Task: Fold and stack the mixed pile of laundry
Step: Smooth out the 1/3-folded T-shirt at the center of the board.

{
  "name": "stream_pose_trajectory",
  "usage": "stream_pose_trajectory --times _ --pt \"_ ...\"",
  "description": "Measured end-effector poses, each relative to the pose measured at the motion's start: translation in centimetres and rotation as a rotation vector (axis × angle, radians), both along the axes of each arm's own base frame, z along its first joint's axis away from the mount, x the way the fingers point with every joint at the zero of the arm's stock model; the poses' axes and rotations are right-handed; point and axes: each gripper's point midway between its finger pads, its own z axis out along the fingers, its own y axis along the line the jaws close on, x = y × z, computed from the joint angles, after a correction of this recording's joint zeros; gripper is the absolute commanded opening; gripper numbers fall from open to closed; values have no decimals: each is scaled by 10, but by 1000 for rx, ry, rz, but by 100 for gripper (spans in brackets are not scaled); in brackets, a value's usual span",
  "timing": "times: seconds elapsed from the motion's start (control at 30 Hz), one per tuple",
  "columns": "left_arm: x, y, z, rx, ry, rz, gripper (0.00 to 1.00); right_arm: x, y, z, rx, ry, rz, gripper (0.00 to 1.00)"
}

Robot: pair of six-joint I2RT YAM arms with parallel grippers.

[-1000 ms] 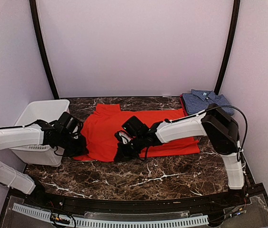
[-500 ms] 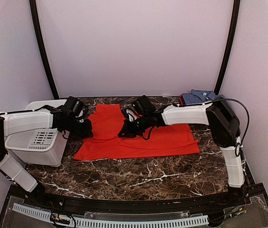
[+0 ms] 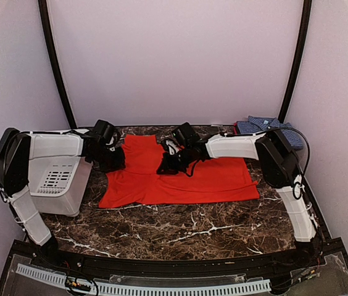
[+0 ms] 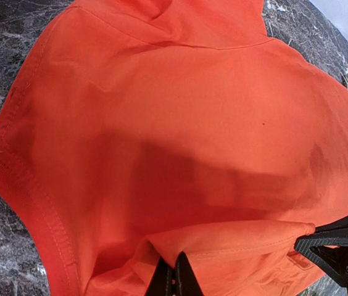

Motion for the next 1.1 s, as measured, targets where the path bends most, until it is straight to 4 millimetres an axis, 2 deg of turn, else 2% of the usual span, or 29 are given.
stream_pose_trajectory --times 0.07,0.13,0.23,0.3,0.43,0.57,0.67,0.77,0.87,0.93,1.0,1.1 --pt "4 0 -5 6 5 2 6 2 -1 -2 0 2 2 13" --pt "8 0 -10 15 6 3 14 1 -2 -3 -1 7 8 20" --pt "18 -3 -13 26 -5 -7 29 4 -4 -3 1 1 15 35" --pt "28 -5 -12 35 -19 -16 38 6 -10 -2 -2 -3 11 41" --pt "43 -6 4 54 -77 -34 52 6 -42 10 -19 -7 -15 45" --pt "42 -18 28 53 -147 -117 56 -4 -93 46 -23 -42 -67 47" --pt "28 -54 50 46 -222 -269 55 -21 -136 77 -14 -90 -111 46" --pt "-4 -120 67 -1 -286 -496 52 -49 -164 90 -10 -110 -128 44" --pt "-41 -167 67 -57 -292 -667 47 -82 -188 71 -38 -58 -144 42" --pt "-62 -190 58 -83 -273 -753 45 -100 -203 53 -70 -8 -160 41" --pt "-77 -204 41 -90 -237 -809 43 -116 -219 33 -113 48 -186 39" --pt "-90 -215 17 -97 -183 -852 41 -122 -239 13 -164 94 -238 37"
